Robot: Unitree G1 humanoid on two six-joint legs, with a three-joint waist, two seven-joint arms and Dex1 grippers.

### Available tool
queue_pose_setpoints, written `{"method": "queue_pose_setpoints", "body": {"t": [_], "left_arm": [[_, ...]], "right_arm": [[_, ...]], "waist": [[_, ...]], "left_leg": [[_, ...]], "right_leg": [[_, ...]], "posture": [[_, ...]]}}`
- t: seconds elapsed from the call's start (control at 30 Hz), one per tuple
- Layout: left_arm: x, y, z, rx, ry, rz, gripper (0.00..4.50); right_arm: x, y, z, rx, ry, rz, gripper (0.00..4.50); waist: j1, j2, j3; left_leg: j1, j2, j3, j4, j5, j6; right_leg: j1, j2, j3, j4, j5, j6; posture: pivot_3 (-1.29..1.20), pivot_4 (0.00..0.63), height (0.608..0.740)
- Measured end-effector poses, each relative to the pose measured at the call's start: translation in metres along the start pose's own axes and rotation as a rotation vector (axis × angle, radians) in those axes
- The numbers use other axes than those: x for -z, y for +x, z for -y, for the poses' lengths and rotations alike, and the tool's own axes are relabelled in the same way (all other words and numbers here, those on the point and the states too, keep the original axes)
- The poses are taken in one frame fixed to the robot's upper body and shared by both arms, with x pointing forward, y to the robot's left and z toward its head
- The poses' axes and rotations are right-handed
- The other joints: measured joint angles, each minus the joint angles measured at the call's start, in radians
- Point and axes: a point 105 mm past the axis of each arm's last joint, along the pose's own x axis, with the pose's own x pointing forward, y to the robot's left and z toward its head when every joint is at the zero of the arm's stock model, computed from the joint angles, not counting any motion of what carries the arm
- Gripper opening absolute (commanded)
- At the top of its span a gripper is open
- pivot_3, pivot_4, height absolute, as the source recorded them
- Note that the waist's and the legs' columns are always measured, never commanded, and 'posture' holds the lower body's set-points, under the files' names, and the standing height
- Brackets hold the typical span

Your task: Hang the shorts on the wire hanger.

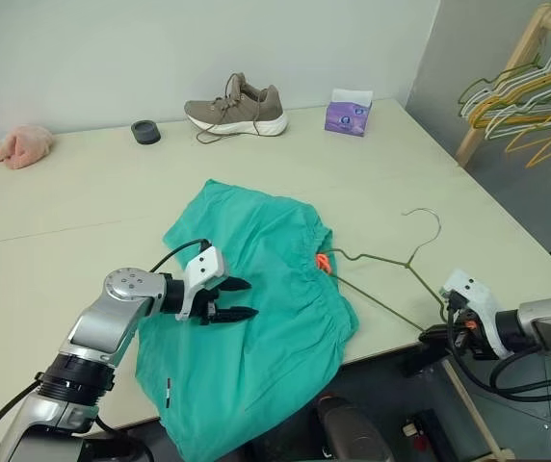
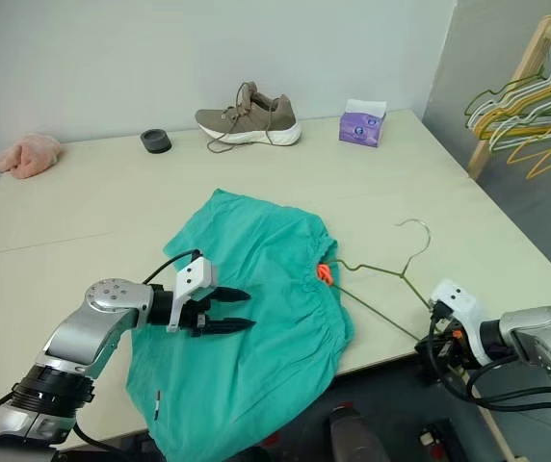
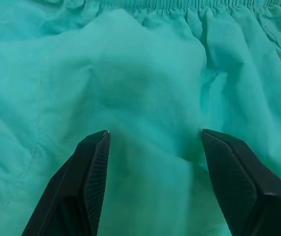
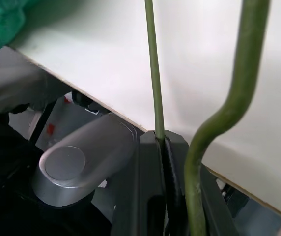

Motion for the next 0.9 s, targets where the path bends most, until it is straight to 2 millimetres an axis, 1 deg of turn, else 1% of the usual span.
{"method": "queue_pose_setpoints", "body": {"t": [0.13,0.3,0.4,0.6,0.77,0.9], "left_arm": [[0.002,-0.001,0.0,-0.002,-0.001,-0.006,3.1],[0.004,-0.001,0.003,-0.001,0.011,-0.006,3.1],[0.005,0.0,0.006,-0.001,0.014,-0.008,3.1],[0.003,0.001,0.008,-0.008,0.026,-0.004,3.1],[-0.001,0.002,0.009,-0.011,0.043,0.003,3.1],[-0.002,0.002,0.009,-0.021,0.045,0.008,3.1]], "right_arm": [[0.0,0.001,0.004,-0.011,0.079,0.004,0.0],[-0.008,0.011,0.004,-0.056,0.179,0.028,0.0],[-0.017,0.018,0.004,-0.078,0.209,0.039,0.0],[-0.035,0.031,-0.001,-0.154,0.276,0.041,0.0],[-0.039,0.04,-0.008,-0.208,0.341,0.023,0.0],[-0.049,0.052,-0.017,-0.268,0.407,0.033,0.0]], "waist": [[0.0,0.0,0.0],[0.001,0.0,0.0],[0.0,0.0,0.0],[0.005,0.0,0.0],[0.013,0.0,0.0],[0.019,0.0,0.0]], "left_leg": [[0.0,0.0,0.0,0.0,0.0,0.0],[0.0,0.0,0.0,0.0,0.0,0.0],[0.0,0.0,0.0,0.0,0.0,0.0],[-0.001,0.0,0.0,0.0,0.0,0.0],[-0.001,0.0,0.0,0.0,0.0,0.0],[-0.001,0.001,0.0,0.0,0.0,0.0]], "right_leg": [[0.0,0.0,0.0,0.0,0.0,0.0],[0.0,0.0,0.0,0.0,0.0,0.0],[0.0,0.0,0.0,0.001,0.0,0.0],[-0.001,0.0,0.0,0.001,0.0,0.0],[-0.001,0.0,0.0,0.001,0.0,0.0],[-0.001,0.001,0.0,0.002,0.0,0.0]], "posture": [[-0.26,0.12,0.74],[-0.25,0.118,0.74],[-0.25,0.118,0.74],[-0.22,0.114,0.74],[-0.2,0.11,0.74],[-0.19,0.104,0.74]]}}
